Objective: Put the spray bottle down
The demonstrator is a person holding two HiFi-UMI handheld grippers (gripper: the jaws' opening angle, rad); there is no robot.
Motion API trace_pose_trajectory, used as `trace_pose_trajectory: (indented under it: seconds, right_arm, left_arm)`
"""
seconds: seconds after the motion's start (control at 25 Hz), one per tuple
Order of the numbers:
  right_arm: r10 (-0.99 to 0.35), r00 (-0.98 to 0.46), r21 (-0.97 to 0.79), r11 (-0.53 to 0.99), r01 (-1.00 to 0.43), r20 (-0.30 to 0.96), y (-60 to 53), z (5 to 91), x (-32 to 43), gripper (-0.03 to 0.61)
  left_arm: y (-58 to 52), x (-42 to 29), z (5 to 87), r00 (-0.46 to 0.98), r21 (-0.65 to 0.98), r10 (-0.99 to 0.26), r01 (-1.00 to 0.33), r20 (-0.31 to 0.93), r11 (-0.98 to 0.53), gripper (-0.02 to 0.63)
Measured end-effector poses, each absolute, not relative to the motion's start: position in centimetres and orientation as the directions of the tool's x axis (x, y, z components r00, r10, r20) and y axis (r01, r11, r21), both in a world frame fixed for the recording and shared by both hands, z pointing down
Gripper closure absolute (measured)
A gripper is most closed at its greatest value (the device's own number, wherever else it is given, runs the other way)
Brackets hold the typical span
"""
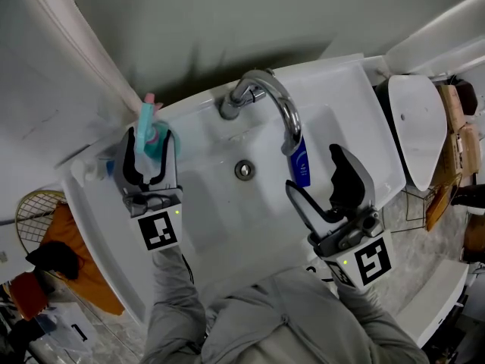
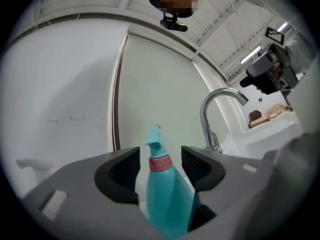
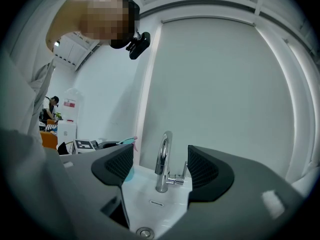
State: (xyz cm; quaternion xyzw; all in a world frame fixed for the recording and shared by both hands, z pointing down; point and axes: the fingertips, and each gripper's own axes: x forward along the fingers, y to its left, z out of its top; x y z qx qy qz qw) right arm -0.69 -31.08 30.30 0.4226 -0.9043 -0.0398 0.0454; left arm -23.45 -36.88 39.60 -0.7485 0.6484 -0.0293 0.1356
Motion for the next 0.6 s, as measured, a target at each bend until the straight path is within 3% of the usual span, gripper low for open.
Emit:
trace_pose_trajectory:
  seconds: [0.6]
  right_arm:
    - [-0.742,-0.669,0.063,0.67,-0.74,0.035,-30.7,30.6,-1.0,0.245]
  left_arm:
    - [-34.2,-23.8,37.5,0.121,-0.256,-0.984,-0.963,-0.132,-0.084,0.334]
